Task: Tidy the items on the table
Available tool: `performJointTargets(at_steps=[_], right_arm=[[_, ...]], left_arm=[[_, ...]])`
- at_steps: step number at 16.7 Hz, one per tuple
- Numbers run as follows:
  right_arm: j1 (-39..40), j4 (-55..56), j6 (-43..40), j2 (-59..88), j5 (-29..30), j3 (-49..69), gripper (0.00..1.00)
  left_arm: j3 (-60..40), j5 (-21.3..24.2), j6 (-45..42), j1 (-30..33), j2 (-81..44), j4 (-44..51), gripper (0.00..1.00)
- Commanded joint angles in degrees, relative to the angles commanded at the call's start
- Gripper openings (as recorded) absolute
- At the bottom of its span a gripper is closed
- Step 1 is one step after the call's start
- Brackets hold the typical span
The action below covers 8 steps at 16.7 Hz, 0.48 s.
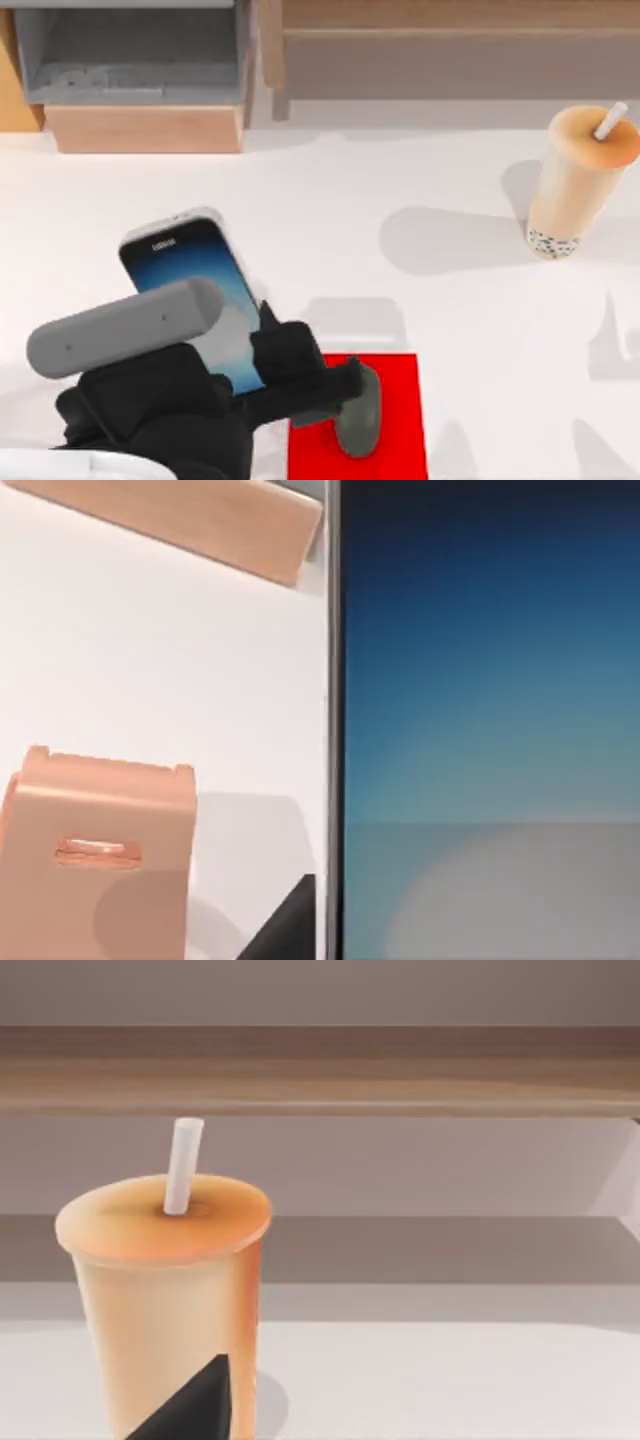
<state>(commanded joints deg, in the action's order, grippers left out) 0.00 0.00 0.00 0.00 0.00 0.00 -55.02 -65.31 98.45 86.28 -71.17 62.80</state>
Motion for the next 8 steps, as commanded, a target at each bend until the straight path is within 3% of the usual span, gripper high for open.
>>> performJointTargets(at_steps=[3, 8], right_arm=[[0.0, 0.0, 0.0, 0.0, 0.0, 0.0, 1.00], [0.0, 0.0, 0.0, 0.0, 0.0, 0.0, 1.00]], left_arm=[[0.6, 0.0, -6.6, -1.1, 2.7, -8.3, 0.00], [9.5, 1.6, -18.4, -8.6, 3.7, -14.8, 0.00]])
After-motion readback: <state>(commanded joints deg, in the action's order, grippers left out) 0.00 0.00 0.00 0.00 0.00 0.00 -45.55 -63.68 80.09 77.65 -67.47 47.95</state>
